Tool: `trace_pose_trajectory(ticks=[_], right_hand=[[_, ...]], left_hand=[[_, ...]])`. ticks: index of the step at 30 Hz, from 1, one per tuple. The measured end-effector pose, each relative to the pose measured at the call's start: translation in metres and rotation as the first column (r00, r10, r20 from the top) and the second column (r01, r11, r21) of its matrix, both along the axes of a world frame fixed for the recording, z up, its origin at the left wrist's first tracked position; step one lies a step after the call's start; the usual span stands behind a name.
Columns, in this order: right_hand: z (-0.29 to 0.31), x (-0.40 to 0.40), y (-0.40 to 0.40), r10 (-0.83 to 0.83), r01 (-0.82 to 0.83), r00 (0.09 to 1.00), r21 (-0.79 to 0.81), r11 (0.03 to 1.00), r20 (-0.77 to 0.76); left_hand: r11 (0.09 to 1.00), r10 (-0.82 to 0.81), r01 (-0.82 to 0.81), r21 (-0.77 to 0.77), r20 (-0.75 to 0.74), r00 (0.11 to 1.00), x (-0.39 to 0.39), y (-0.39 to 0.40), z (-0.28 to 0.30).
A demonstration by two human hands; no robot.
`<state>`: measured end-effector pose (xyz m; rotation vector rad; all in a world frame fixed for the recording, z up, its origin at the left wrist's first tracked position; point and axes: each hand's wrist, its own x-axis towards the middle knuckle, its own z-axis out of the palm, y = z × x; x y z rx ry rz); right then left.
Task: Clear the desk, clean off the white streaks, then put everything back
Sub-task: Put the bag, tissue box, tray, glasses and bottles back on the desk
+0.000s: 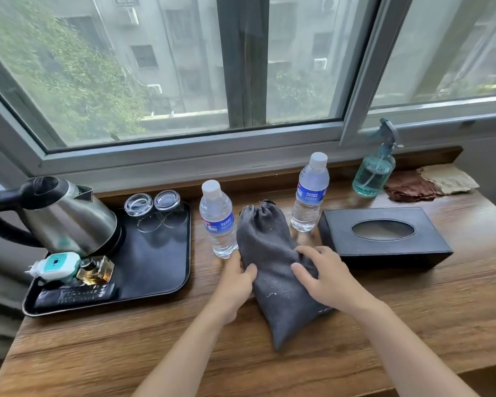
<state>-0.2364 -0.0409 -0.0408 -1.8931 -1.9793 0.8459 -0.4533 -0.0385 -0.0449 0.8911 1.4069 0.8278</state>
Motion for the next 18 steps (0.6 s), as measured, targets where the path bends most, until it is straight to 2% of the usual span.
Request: trace_pose_trajectory(ticks=[3,5,9,12,16,18], right_hand=[[0.008,0.003,-0.007,-0.031,0.022,0.991,-0.074,0.997,-0.132],[0.008,0.006,-0.013,-0.117,0.102,0.977,-0.094,0.99,-0.175],[0.009,0.011,-0.026,-0.249,0.177,0.922,-0.25,0.952,-0.296],[0.013,0.011,-0.032,-0.253,0.169,0.907,-0.259,0.951,-0.336],[0.012,0.004,-0.045,-0.246,0.128,0.866,-0.283,0.951,-0.435],[0.011,0.001,-0.055,-0.218,0.092,0.848,-0.271,0.958,-0.482]], left_hand=[[1.0,-0.004,0.005,-0.012,0.081,0.997,0.004,-0.001,0.001],[0.999,0.014,-0.009,-0.034,0.144,0.99,0.009,-0.003,-0.002],[0.994,0.105,-0.097,-0.055,0.173,0.979,0.021,-0.014,-0.011],[0.985,0.158,-0.139,-0.103,0.206,0.966,0.026,-0.022,-0.009],[0.988,0.08,-0.043,-0.147,0.253,0.964,0.023,-0.034,0.012],[0.987,0.101,-0.068,-0.147,0.229,0.968,0.02,-0.048,0.022]])
